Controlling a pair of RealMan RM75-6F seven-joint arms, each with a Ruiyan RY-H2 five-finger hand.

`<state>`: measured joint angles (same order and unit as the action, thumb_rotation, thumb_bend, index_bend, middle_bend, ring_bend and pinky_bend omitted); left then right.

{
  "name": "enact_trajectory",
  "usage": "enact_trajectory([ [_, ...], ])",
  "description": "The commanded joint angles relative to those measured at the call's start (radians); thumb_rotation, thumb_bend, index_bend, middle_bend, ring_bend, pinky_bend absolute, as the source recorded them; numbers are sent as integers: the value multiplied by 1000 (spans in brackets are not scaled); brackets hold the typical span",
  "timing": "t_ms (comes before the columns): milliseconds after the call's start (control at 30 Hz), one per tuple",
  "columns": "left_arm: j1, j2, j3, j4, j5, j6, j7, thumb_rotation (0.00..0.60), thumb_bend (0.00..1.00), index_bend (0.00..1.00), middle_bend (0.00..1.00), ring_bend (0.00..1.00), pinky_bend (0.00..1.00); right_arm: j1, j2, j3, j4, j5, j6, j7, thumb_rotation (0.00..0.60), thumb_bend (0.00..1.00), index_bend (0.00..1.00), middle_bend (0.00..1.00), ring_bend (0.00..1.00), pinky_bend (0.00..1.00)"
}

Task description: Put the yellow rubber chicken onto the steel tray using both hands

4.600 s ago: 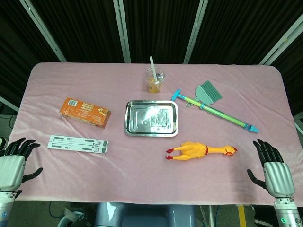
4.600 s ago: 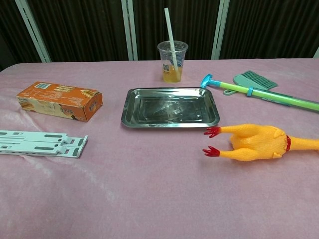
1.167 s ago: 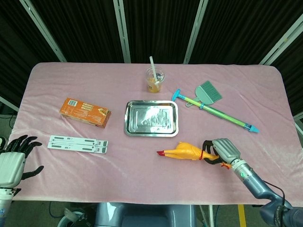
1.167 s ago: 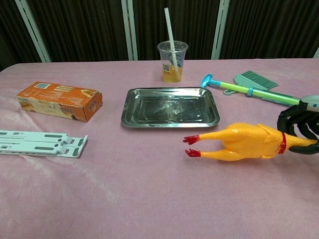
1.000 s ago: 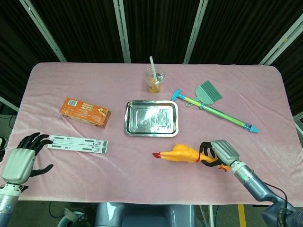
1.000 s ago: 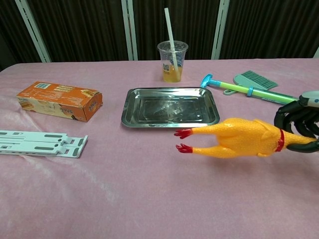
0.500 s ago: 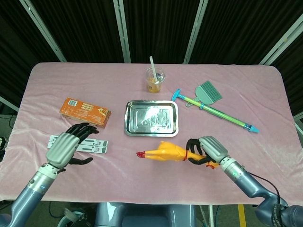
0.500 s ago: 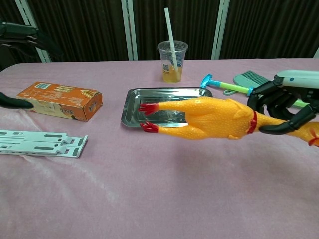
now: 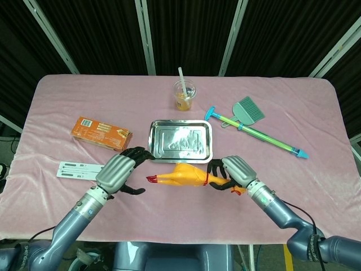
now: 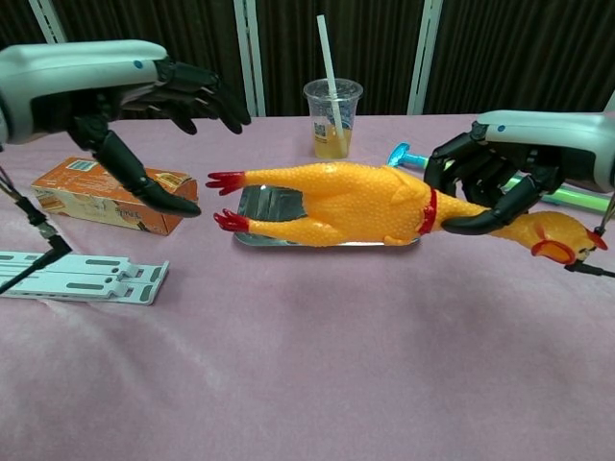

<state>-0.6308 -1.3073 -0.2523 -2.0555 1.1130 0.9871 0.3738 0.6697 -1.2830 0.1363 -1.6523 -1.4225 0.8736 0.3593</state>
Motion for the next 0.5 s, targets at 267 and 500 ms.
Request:
enact_trajectory([
  [267, -162, -125, -48, 27, -271, 24, 147, 600, 16, 231, 223, 134, 195, 15, -8, 11, -40, 30, -4, -47, 600, 452, 884, 723, 709, 799],
  [500, -210, -156, -62, 41, -344, 29, 134, 600, 32, 247, 241, 152, 201, 21, -15, 14, -54, 36, -1, -65, 600, 458, 885, 723, 709, 799],
])
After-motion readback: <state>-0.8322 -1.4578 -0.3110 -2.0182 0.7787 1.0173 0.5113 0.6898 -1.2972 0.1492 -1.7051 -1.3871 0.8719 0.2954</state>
